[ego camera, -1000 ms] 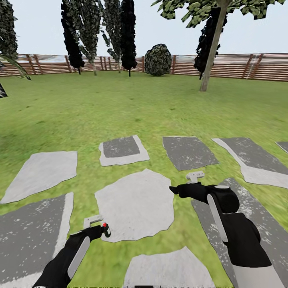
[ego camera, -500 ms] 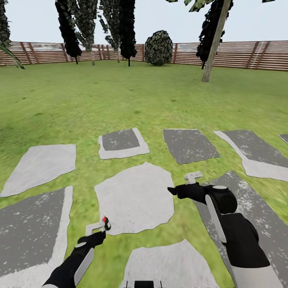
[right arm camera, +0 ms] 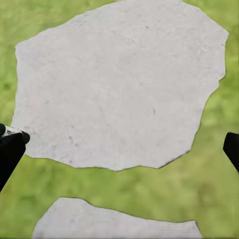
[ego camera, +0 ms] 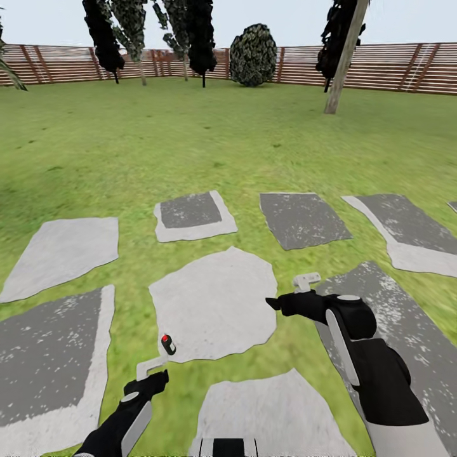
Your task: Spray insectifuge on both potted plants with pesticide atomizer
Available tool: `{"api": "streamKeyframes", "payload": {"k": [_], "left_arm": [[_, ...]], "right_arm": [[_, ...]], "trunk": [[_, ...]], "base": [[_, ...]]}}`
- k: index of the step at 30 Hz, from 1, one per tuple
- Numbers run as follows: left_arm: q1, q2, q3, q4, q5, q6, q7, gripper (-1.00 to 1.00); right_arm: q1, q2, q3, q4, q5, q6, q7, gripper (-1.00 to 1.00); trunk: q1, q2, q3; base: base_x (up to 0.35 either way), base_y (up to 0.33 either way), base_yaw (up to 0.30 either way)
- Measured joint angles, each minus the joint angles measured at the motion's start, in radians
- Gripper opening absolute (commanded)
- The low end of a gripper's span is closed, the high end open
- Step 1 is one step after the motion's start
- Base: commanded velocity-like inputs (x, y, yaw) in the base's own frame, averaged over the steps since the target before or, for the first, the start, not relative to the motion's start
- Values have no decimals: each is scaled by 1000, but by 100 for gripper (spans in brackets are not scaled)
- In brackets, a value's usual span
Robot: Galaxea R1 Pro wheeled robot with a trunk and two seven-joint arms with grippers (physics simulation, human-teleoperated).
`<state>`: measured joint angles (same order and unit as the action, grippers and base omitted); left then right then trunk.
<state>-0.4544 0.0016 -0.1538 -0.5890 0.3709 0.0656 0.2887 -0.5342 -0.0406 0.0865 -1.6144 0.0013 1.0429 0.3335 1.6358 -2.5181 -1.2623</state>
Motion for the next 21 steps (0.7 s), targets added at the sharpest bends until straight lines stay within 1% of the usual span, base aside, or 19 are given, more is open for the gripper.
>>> {"api": "streamKeyframes", "payload": {"k": [7,9,10,12,13,15,16,17,19,21], "left_arm": [[-14,-11,-1,26,-4,-7,-1,100],[-15,-12,-7,28,-5,-27,-2,100],[-15,-12,-21,27,-7,-49,-5,100],[-15,-10,-44,27,-9,-70,-10,100],[-14,-9,-70,26,-11,-87,-12,100],[-14,-6,-95,26,-13,-110,-14,100],[-14,-5,-101,26,-13,-121,-14,100],[-14,-2,-112,26,-14,-164,-15,100],[-14,-1,-116,27,-12,-195,-15,100],[-12,1,-120,34,-9,-241,-16,100]], "right_arm": [[1,1,1,0,0,0,0,100],[2,1,1,0,0,0,0,100],[2,1,2,0,0,0,0,100],[2,1,3,0,0,0,0,100],[2,1,3,0,0,0,0,100],[2,1,4,0,0,0,0,100],[2,1,4,0,0,0,0,100],[2,1,4,0,0,0,0,100],[2,1,4,0,0,0,0,100],[2,1,5,0,0,0,0,100]], "trunk": [[3,-2,-27],[3,-2,-27],[3,-2,-27],[3,-2,-27],[3,-2,-27],[3,-2,-27],[3,-2,-27],[3,-2,-27],[3,-2,-27],[3,-2,-27]], "base": [[0,0,0],[0,0,0],[0,0,0],[0,0,0],[0,0,0],[0,0,0],[0,0,0],[0,0,0],[0,0,0],[0,0,0]]}}
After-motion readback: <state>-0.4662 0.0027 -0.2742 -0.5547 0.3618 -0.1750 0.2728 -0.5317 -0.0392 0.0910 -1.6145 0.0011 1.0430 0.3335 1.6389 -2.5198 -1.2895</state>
